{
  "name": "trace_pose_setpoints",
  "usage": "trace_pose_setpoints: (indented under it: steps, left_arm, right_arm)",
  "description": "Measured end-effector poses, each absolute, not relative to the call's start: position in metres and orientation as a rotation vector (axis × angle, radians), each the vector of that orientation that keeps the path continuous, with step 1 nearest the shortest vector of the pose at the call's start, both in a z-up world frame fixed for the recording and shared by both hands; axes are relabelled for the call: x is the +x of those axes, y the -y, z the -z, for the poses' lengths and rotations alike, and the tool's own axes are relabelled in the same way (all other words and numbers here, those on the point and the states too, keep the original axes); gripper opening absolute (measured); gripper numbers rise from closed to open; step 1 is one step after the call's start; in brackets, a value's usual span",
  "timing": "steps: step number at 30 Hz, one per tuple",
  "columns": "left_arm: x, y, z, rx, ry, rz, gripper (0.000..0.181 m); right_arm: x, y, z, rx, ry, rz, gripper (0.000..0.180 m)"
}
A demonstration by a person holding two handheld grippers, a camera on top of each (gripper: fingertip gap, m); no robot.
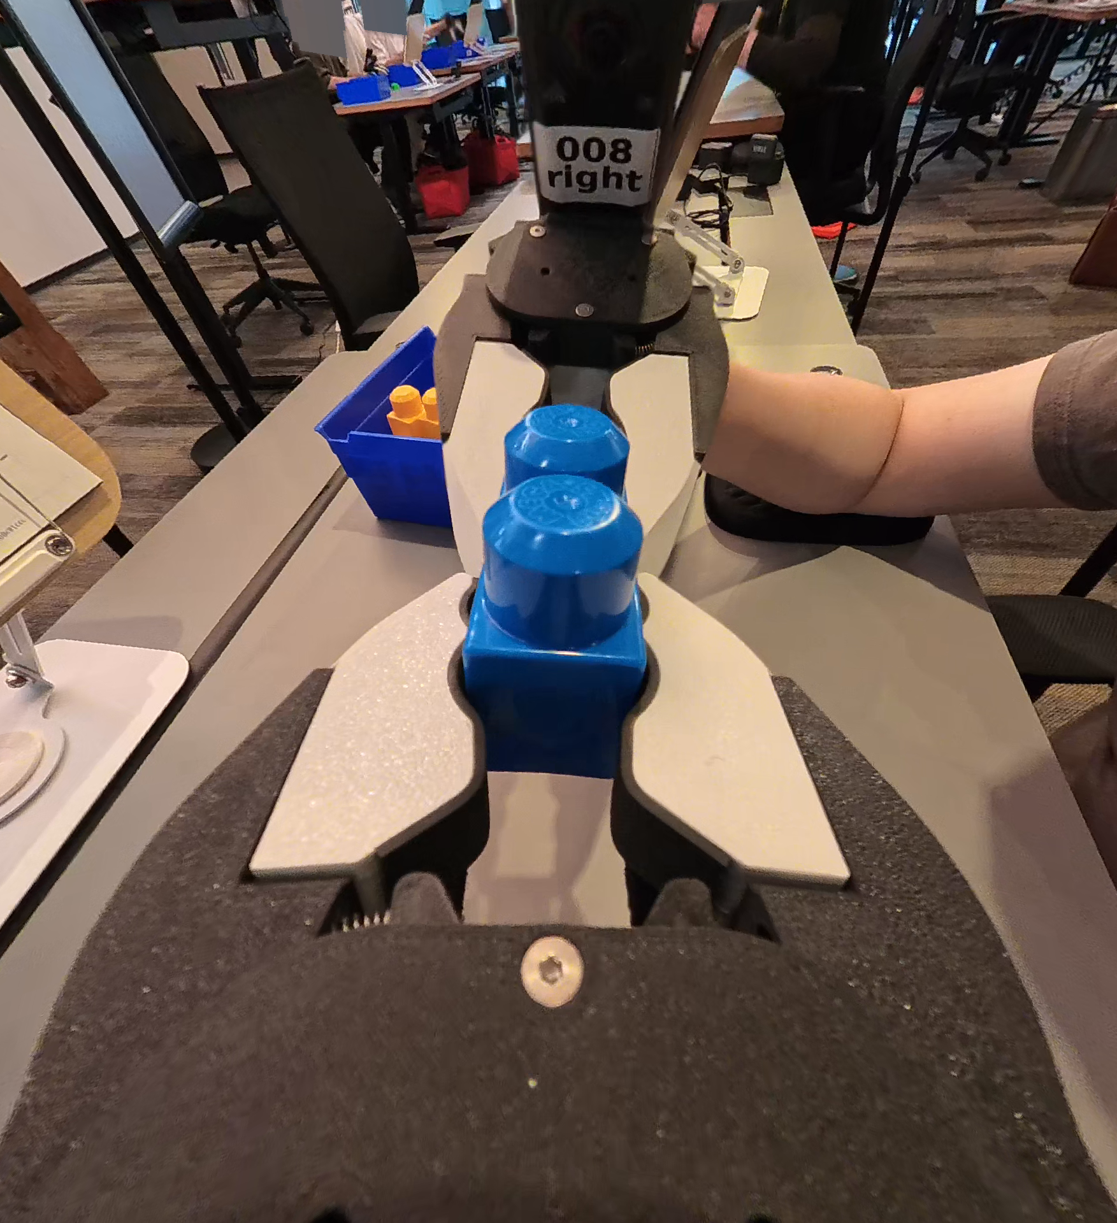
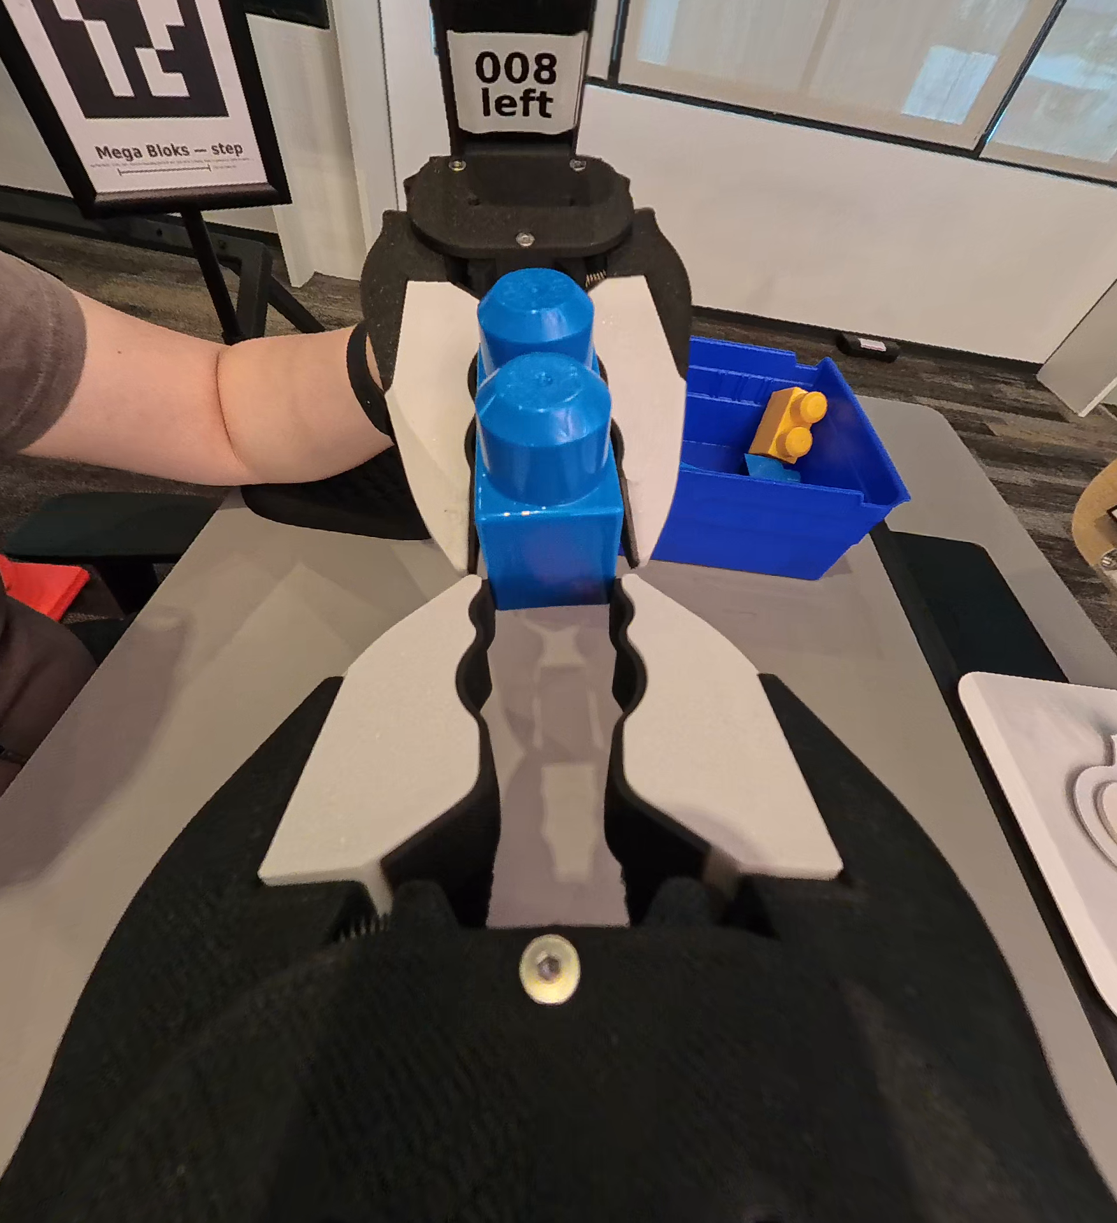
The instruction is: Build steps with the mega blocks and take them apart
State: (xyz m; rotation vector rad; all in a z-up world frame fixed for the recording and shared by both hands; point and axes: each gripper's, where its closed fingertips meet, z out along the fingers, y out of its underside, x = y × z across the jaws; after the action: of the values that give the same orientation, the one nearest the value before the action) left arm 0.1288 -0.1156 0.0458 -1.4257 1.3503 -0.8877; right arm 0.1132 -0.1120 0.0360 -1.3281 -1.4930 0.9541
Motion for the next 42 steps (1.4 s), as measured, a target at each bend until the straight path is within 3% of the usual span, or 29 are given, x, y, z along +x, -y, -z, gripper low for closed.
trace_pose_setpoints:
  steps: [10,15,17,42]
  left_arm:
    - [0.128,0.111,-0.041,-1.449,-1.356,0.824,0.041]
    - [0.135,0.116,-0.037,-1.446,-1.378,0.837,0.041]
    - [0.135,0.117,-0.033,-1.458,-1.399,0.831,0.041]
    - [0.127,0.118,-0.051,-1.411,-1.338,0.903,0.037]
  right_arm:
    - [0.128,0.117,-0.073,-1.23,1.373,-1.082,0.042]
    - [0.119,0.114,-0.06,-1.28,1.402,-1.004,0.049]
    - [0.117,0.119,-0.056,-1.261,1.441,-1.011,0.036]
    - [0.132,0.114,-0.063,-1.247,1.452,-0.97,0.036]
